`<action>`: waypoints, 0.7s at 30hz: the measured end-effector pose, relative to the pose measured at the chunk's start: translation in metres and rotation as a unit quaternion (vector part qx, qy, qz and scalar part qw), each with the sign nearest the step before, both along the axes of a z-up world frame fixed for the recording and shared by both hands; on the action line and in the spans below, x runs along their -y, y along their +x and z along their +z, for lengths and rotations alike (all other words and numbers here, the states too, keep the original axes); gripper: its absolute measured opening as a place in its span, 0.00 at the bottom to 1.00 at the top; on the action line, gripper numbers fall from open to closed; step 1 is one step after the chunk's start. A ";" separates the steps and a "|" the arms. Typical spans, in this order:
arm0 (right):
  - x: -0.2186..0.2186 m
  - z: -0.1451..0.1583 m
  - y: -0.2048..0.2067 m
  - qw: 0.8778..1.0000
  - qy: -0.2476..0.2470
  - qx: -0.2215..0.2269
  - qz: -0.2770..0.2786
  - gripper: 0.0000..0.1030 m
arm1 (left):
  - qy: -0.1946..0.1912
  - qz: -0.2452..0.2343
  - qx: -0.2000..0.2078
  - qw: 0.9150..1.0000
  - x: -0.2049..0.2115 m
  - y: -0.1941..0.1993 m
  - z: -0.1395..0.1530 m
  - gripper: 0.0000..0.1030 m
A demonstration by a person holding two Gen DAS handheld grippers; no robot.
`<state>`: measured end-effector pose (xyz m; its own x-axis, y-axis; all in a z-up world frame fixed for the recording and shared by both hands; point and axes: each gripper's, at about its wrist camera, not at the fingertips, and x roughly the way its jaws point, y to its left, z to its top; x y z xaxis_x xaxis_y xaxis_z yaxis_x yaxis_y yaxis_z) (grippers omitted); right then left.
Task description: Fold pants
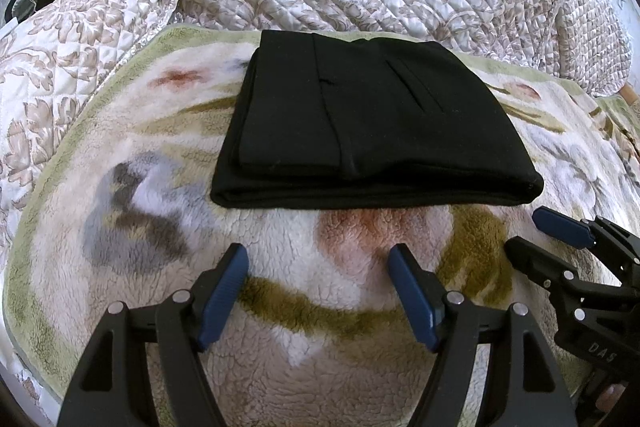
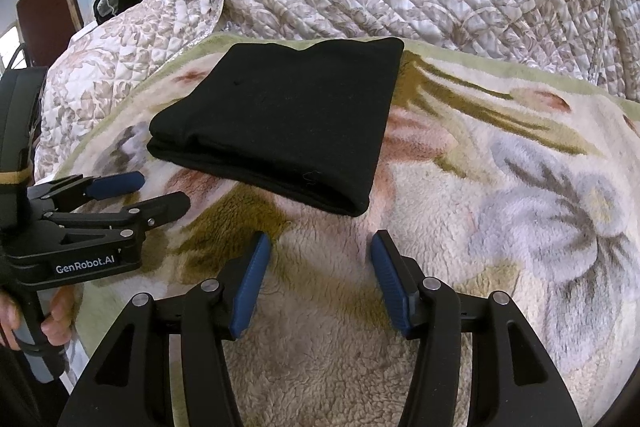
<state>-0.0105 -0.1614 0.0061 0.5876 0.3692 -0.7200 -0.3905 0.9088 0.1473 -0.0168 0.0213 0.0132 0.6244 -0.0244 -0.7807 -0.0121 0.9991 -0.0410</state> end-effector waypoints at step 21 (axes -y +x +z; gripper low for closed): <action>0.005 -0.001 -0.005 1.000 -0.025 0.009 -0.004 0.83 | 0.002 0.000 -0.001 1.000 0.000 0.000 0.000 0.74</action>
<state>-0.0159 -0.1666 0.0054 0.6034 0.3280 -0.7268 -0.3845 0.9182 0.0952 -0.0166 0.0212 0.0127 0.6224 -0.0217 -0.7824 -0.0120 0.9992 -0.0373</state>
